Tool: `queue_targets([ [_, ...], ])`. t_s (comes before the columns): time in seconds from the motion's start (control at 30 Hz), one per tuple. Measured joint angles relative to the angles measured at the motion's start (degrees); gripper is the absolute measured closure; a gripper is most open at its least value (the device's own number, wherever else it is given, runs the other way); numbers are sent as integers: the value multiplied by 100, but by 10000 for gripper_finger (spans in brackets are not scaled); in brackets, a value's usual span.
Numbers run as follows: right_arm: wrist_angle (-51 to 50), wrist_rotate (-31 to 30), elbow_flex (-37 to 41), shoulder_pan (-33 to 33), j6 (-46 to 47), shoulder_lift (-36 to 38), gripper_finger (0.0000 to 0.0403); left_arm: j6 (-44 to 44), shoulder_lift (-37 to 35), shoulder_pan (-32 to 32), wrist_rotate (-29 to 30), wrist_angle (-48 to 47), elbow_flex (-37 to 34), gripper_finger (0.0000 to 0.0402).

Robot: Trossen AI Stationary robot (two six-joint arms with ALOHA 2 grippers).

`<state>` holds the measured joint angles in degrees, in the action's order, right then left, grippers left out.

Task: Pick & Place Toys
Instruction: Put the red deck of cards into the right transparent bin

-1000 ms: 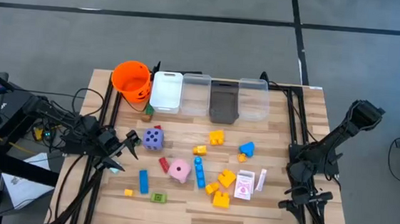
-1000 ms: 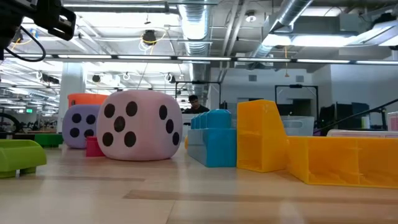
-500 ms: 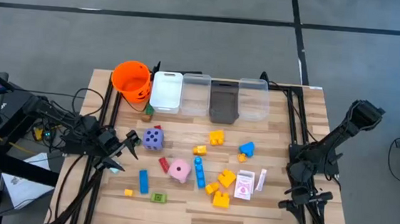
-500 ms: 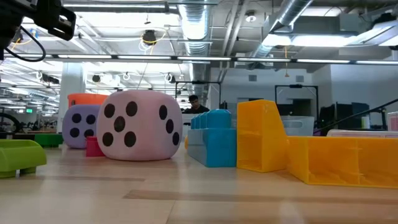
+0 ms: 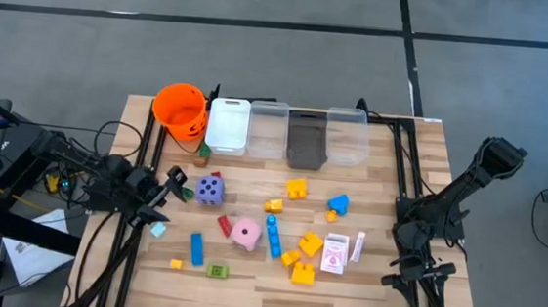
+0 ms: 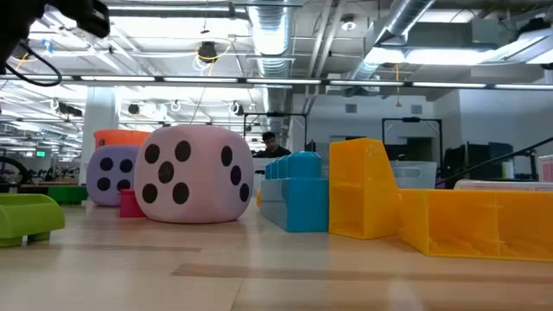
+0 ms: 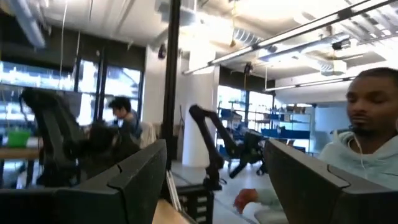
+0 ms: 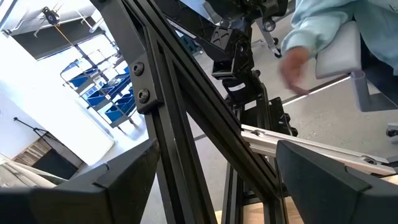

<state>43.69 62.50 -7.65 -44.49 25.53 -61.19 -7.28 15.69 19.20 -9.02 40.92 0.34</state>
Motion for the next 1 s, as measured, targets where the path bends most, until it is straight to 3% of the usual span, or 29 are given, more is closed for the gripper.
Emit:
queue_targets([
  [0.13,0,-1,-1,0,14,-2,83,42,148,2,0,461,1,137],
  [0.2,122,-23,1,-1,529,1,83,-166,238,1,0,551,1,137],
  [0.4,1129,-822,-12,1,1018,7,83,-342,645,0,0,546,0,137],
  [0.53,1432,-1629,-12,4,746,9,83,-333,990,0,267,543,2,137],
  [0.73,1482,-3248,-12,405,902,9,83,-380,1365,0,1557,556,2,137],
  [0.9,1159,-4742,-12,957,901,9,83,-388,1503,0,1663,725,2,137],
  [1.0,1047,-5125,-12,1270,972,9,83,-390,1511,0,1663,958,2,137],
])
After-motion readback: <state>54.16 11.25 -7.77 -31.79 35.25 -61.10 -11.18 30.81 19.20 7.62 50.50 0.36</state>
